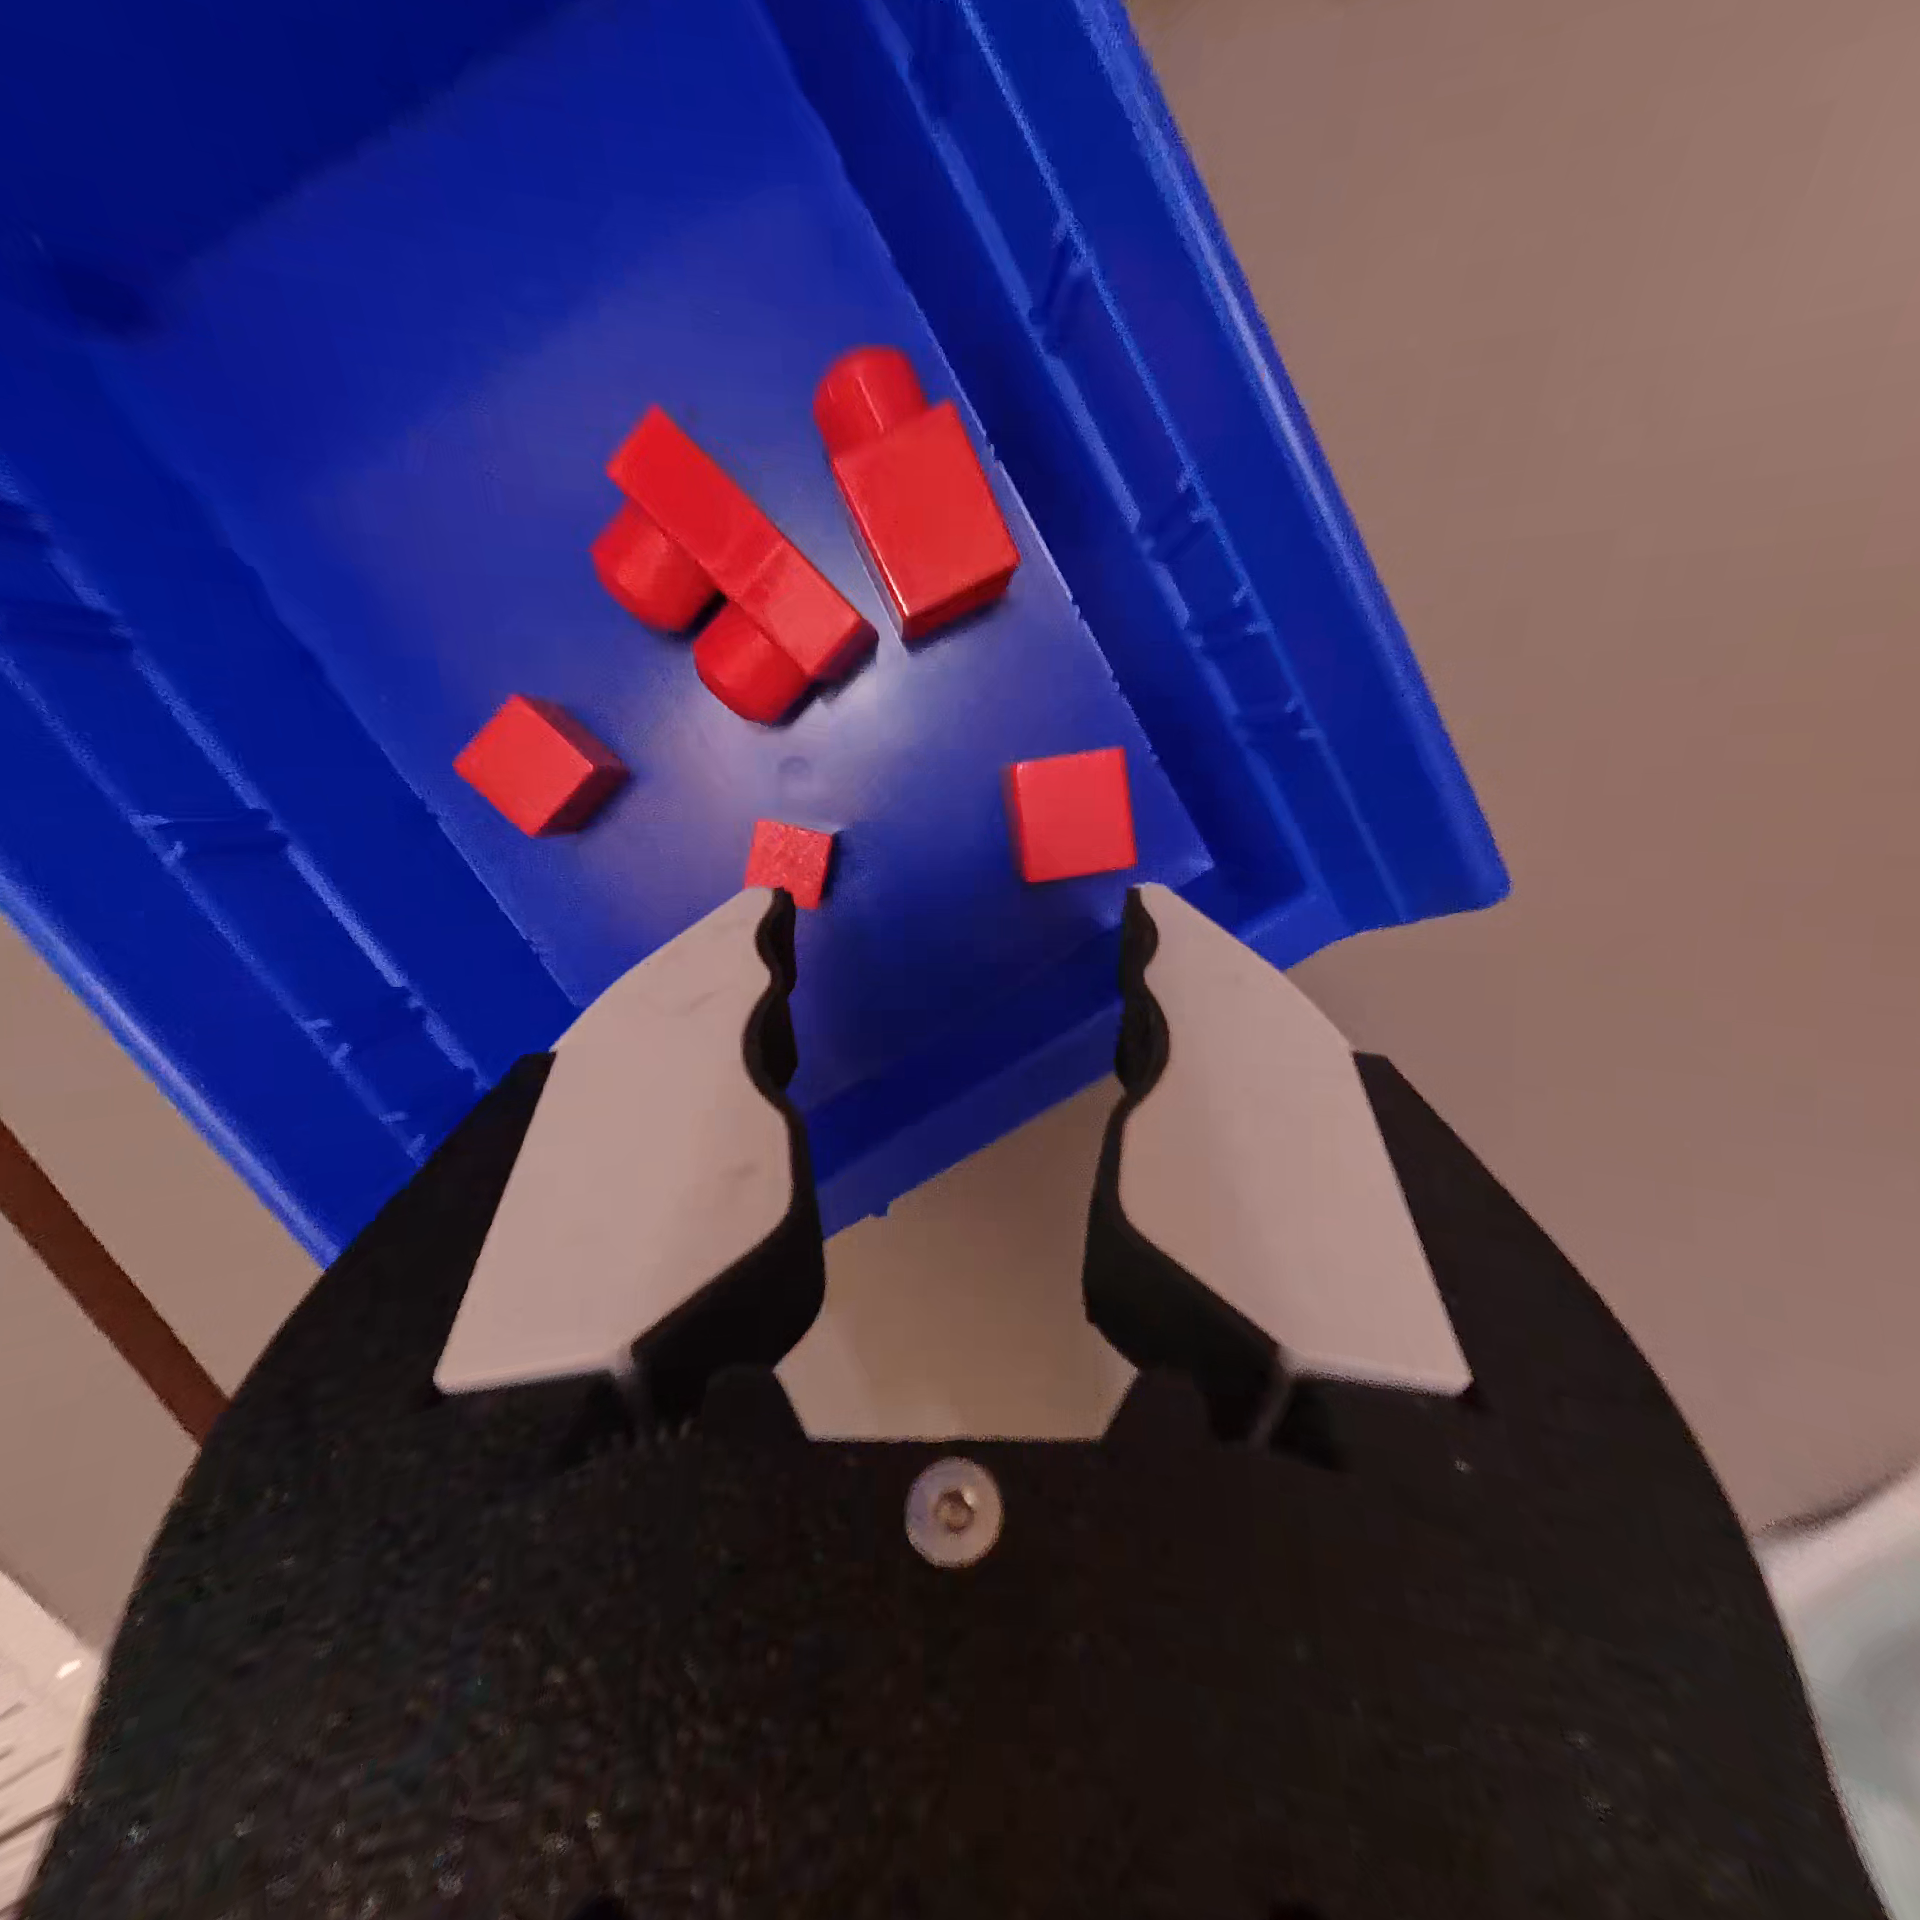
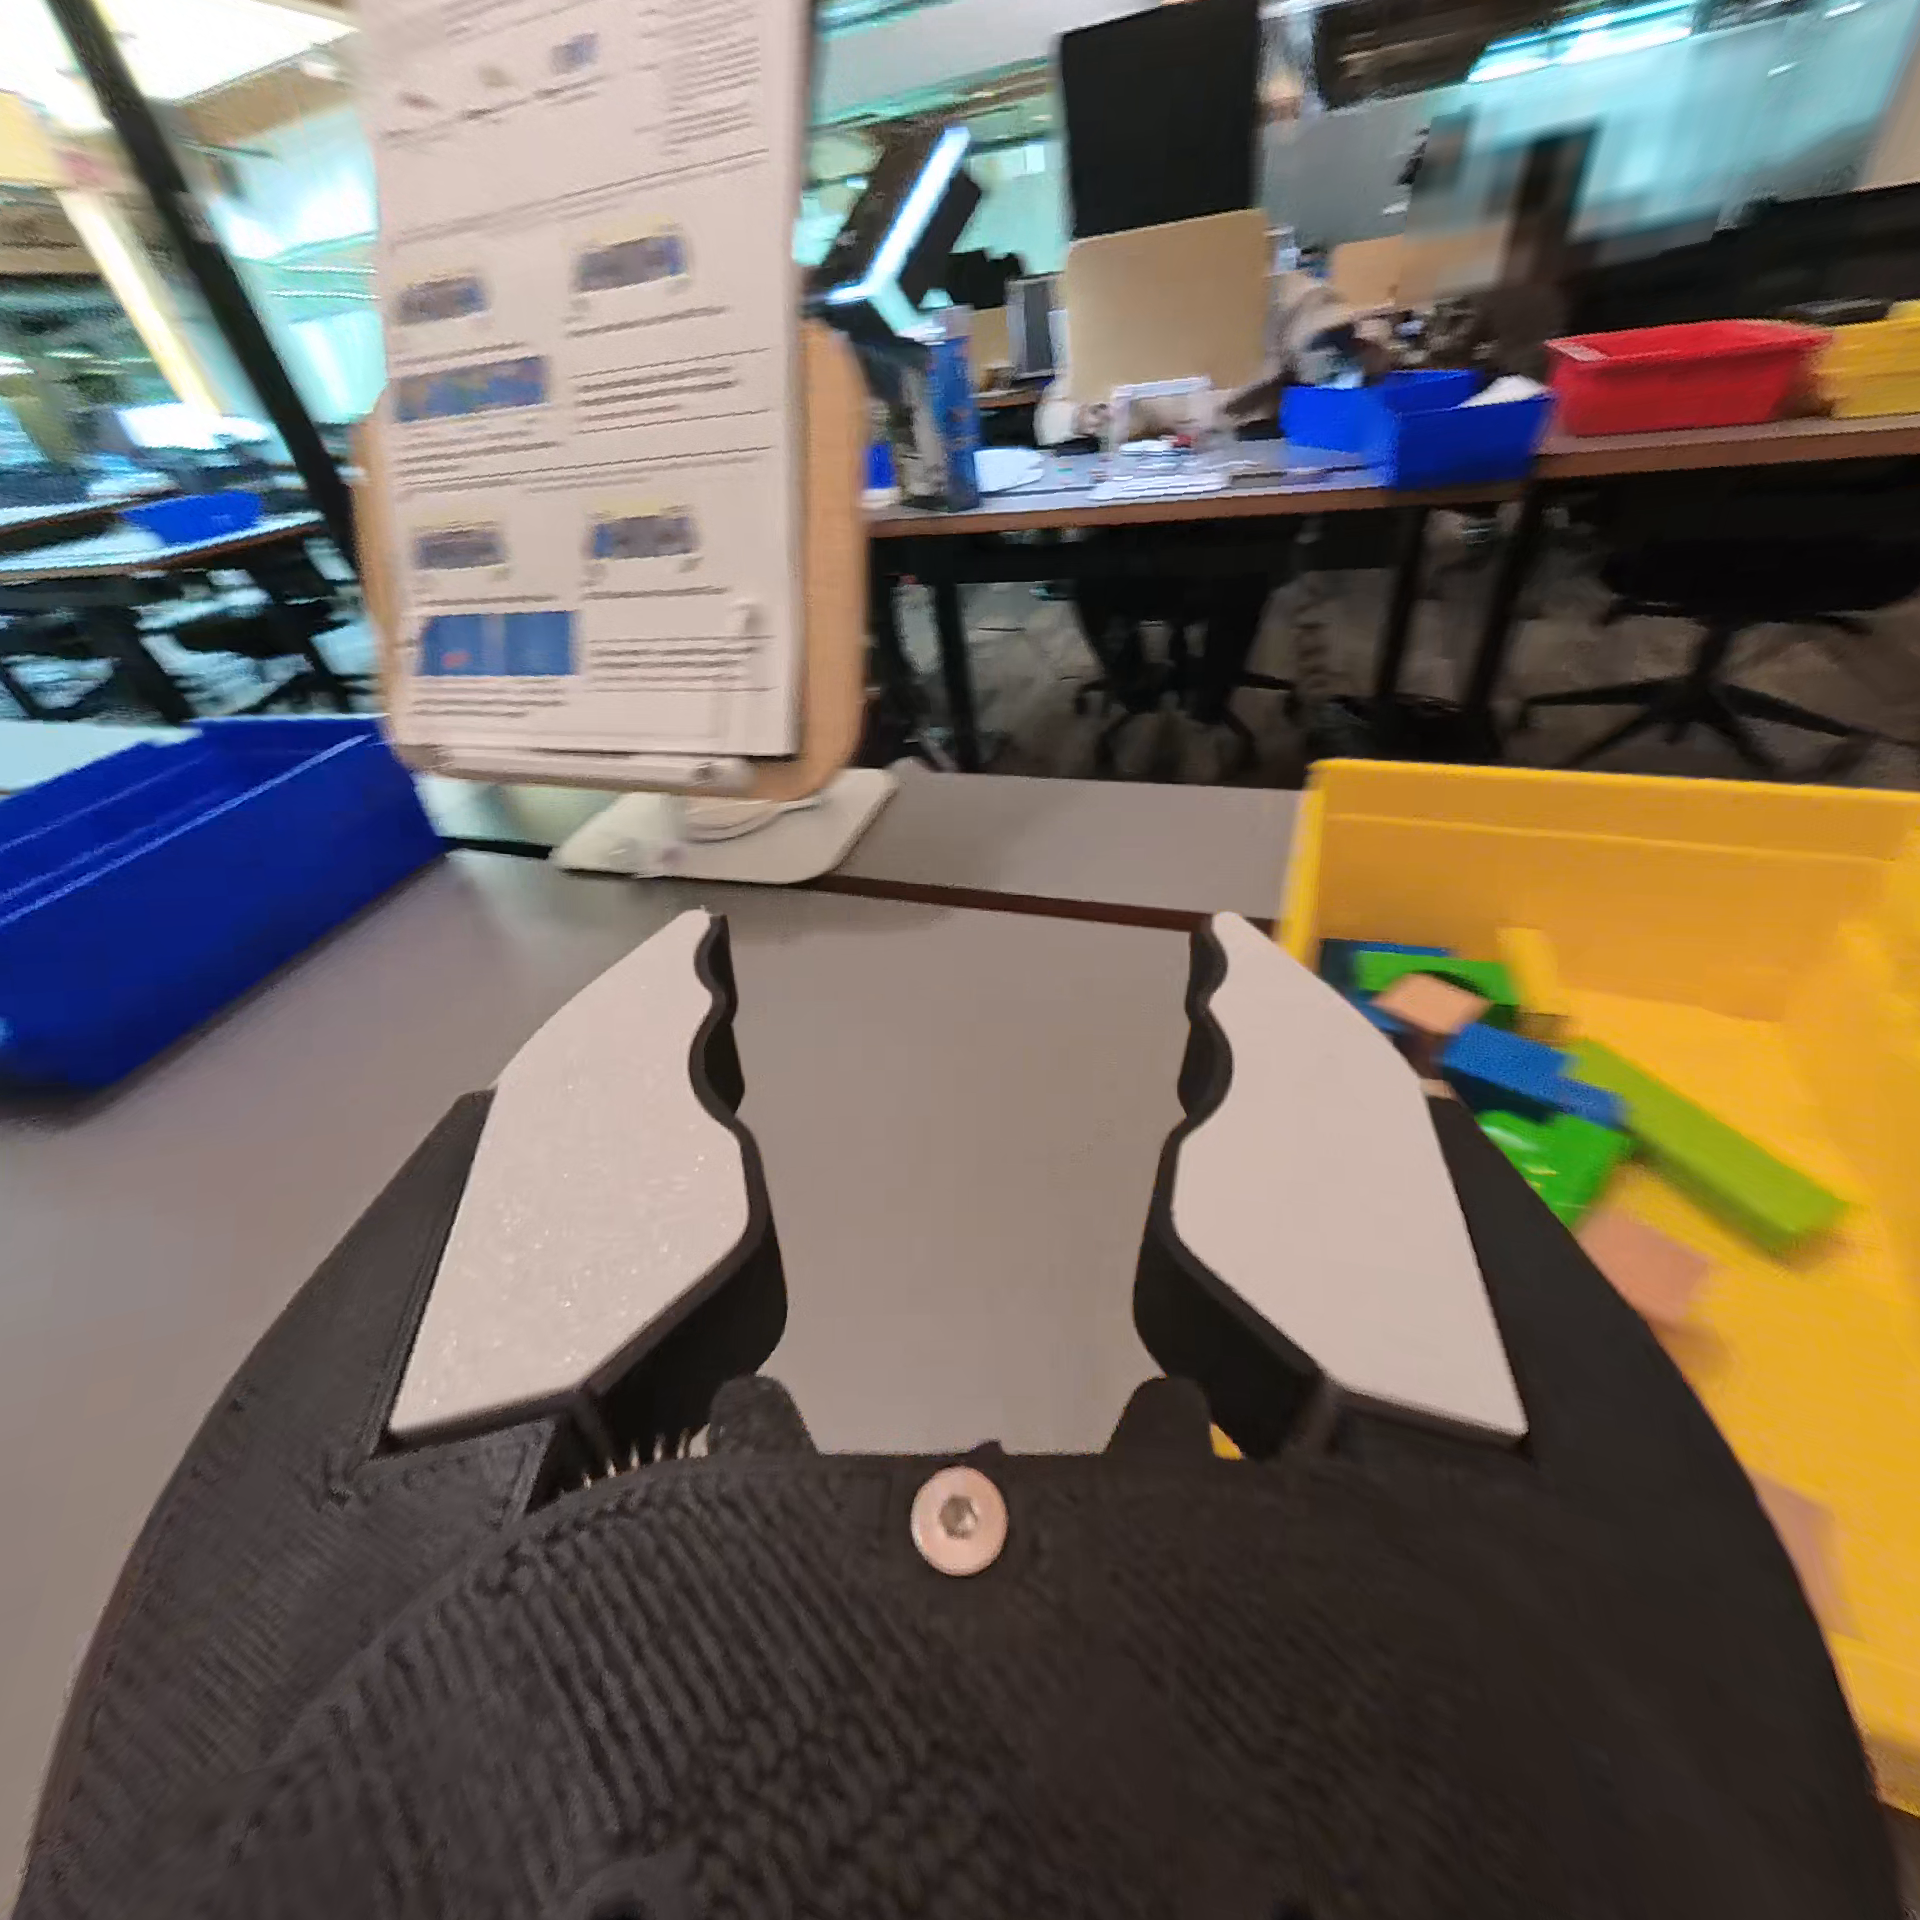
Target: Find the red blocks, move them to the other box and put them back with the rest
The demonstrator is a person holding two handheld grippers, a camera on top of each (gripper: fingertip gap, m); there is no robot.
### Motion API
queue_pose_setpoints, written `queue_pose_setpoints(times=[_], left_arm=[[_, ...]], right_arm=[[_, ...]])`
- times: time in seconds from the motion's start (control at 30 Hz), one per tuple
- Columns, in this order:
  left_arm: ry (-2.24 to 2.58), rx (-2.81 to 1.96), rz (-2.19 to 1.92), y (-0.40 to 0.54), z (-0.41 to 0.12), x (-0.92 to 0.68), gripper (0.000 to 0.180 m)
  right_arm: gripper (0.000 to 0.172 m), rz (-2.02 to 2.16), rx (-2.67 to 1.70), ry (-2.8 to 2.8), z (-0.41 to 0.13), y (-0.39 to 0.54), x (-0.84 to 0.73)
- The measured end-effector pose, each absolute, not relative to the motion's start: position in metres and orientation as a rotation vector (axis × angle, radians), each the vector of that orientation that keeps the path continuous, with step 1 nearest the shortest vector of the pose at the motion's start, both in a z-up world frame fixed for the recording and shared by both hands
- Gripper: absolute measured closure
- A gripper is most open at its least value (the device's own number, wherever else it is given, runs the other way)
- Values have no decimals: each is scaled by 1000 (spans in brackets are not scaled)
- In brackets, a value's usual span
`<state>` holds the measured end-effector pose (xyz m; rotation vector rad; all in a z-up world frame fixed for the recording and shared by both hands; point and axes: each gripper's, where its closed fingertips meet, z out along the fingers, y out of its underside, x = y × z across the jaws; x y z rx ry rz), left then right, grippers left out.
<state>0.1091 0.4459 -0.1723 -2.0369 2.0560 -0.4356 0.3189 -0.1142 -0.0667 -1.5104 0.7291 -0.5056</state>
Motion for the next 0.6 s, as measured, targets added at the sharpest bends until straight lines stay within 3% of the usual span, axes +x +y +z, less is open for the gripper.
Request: queue_pose_setpoints(times=[0.2, 0.6], left_arm=[[2108, -2147, -309, 427, -200, 108, 125], [2048, -2314, -162, 417, -242, 118, 135]], right_arm=[[78, -430, -1553, 596, -82, -58, 262], [81, -457, -1538, 501, -62, -55, 241]])
